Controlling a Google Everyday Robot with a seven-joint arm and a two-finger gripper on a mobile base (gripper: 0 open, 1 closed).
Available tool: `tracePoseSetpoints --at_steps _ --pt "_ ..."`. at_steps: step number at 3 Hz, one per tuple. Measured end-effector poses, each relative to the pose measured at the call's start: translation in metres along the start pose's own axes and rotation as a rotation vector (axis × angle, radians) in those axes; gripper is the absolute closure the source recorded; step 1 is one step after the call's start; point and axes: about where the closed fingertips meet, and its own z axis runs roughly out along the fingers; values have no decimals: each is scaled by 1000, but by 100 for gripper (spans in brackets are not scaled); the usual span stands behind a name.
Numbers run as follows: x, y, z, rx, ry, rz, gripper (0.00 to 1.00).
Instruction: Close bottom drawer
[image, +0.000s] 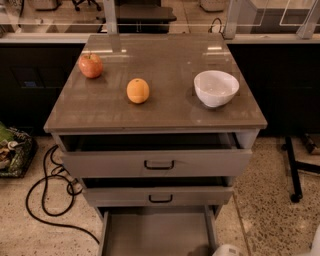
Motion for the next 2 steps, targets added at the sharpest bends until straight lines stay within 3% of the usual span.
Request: tracePoseSetpoints --at_steps 2 --pt "-14 3 57 -85 -6 -31 100"
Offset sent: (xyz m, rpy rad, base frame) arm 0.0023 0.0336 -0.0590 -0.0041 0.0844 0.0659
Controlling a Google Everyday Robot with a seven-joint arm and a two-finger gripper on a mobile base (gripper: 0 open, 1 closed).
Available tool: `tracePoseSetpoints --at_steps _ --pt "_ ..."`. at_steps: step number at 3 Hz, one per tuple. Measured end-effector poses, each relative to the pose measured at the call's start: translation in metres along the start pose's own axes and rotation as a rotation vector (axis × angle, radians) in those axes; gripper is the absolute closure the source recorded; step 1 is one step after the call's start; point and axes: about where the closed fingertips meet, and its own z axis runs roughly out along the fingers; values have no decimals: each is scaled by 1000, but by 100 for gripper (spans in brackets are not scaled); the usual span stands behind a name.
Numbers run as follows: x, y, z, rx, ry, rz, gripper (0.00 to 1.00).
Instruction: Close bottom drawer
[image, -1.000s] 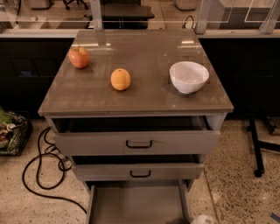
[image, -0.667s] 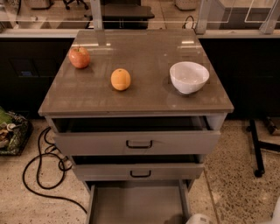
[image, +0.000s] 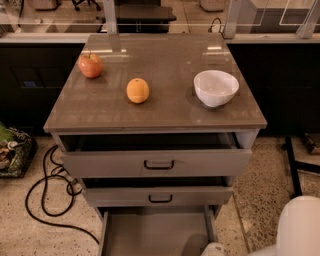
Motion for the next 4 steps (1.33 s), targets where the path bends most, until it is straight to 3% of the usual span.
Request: tracePoseSetpoints --at_steps 3,4 --pt "-8 -12 7 13 8 -12 100" --pt "-14 -39 10 72 0 -29 100"
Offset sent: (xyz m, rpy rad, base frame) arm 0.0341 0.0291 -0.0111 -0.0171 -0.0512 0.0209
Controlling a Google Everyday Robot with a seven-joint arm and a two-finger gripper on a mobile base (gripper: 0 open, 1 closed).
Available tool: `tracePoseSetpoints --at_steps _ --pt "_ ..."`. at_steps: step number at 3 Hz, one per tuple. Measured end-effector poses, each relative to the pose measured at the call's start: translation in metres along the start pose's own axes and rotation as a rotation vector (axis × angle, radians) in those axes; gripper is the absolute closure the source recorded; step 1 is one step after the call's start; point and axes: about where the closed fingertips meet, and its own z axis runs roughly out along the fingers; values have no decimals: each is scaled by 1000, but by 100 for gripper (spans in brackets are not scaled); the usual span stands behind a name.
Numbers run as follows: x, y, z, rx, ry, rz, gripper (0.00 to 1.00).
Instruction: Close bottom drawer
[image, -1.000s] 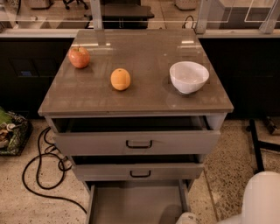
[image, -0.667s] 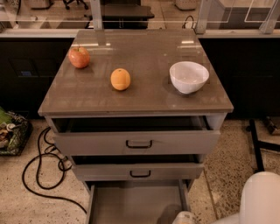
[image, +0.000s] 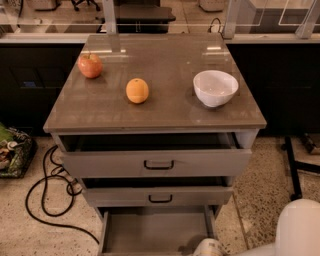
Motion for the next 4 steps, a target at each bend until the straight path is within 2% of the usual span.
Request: tracePoseSetpoints --at_steps 1,2,3,4 --pt "0 2 0 0 0 0 100" --pt "0 -28 4 57 13 -12 100" --pt "0 -28 5 62 14 -14 100" --pt "3 -57 6 108 34 -27 100"
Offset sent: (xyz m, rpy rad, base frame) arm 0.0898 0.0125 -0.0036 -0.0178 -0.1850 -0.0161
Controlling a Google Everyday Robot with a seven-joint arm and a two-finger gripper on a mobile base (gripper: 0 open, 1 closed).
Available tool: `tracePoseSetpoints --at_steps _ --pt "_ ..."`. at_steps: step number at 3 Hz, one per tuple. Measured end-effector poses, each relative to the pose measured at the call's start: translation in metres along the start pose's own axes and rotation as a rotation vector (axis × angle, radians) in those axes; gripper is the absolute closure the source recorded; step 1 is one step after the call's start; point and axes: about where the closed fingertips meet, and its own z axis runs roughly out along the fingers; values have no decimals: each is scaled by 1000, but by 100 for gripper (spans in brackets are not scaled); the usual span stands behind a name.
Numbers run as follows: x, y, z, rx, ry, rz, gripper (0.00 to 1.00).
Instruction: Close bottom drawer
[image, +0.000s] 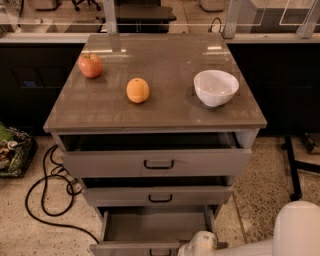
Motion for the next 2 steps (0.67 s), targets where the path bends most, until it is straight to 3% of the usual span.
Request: tracePoseSetpoints --at_steps 1,2 --pt "0 0 0 2 2 -1 100" --pt "4 -24 2 30 25 -27 100"
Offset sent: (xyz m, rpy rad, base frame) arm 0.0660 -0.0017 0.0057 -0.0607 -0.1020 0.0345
